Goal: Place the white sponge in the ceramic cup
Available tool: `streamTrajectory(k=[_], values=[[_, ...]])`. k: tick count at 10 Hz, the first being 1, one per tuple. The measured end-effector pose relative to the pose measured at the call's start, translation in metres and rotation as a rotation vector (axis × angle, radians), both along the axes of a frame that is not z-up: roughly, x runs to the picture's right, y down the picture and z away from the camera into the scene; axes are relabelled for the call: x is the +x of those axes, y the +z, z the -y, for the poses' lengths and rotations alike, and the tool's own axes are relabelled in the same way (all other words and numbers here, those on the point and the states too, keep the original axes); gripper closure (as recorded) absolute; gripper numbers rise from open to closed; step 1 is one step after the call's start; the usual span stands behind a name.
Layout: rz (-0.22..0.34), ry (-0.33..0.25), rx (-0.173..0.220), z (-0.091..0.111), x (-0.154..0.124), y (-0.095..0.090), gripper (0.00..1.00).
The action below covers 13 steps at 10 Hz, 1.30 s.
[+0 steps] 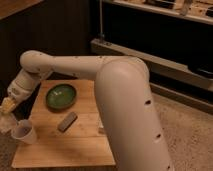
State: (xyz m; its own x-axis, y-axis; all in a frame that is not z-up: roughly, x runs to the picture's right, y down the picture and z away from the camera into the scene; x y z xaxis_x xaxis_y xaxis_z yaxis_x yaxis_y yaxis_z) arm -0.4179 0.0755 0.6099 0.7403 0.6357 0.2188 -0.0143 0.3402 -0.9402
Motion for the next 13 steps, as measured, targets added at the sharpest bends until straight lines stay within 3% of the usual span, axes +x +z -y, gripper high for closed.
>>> streamTrajectory(k=[4,13], values=[[-0.006,0.004,0.025,0.0,0.017,0.011,0.87],[-0.03,0.05,0.005,-0.017,0.025,0.039,0.87]])
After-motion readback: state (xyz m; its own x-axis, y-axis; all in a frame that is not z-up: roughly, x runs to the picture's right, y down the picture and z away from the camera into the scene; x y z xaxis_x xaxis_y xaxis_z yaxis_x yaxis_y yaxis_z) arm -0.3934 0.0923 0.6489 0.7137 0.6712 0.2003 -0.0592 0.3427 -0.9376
